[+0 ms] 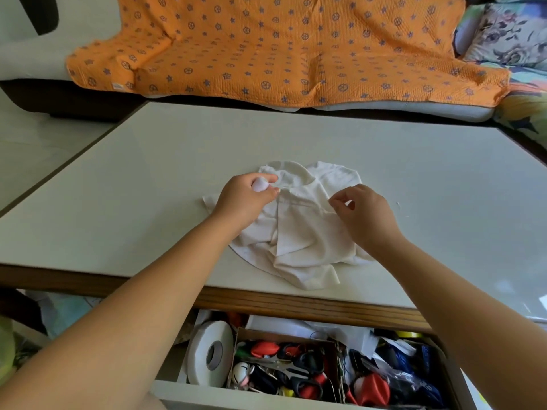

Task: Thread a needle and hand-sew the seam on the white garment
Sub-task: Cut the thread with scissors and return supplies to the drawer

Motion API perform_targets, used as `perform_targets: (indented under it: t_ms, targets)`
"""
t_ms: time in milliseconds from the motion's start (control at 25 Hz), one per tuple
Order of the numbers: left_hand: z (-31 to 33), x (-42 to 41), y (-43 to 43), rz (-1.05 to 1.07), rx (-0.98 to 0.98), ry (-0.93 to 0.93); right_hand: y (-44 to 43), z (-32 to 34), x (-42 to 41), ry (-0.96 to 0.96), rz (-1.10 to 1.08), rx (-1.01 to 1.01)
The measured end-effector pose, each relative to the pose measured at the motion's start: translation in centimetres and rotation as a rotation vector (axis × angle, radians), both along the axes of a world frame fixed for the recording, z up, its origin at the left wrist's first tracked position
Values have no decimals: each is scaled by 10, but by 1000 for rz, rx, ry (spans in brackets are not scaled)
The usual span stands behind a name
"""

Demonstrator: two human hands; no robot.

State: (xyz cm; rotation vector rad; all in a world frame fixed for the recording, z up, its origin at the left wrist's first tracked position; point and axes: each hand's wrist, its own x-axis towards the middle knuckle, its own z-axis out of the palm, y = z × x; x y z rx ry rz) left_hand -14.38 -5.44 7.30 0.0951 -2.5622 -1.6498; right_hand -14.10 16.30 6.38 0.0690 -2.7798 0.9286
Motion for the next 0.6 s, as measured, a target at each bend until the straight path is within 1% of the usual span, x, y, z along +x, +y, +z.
perform_targets:
  t_ms: [120, 280, 440, 600]
  targets:
    - [-8, -16, 9, -31, -104, 32, -2, -2, 0, 2, 27, -7]
    - [-13, -29, 18, -4, -231, -14, -6, -2, -3, 14, 47, -25]
    - [-13, -32, 17, 10, -226, -32, -2, -5, -5, 7, 32, -54]
    - [-6, -30, 14, 5, -125, -6, -3, -4, -11, -1, 34, -108]
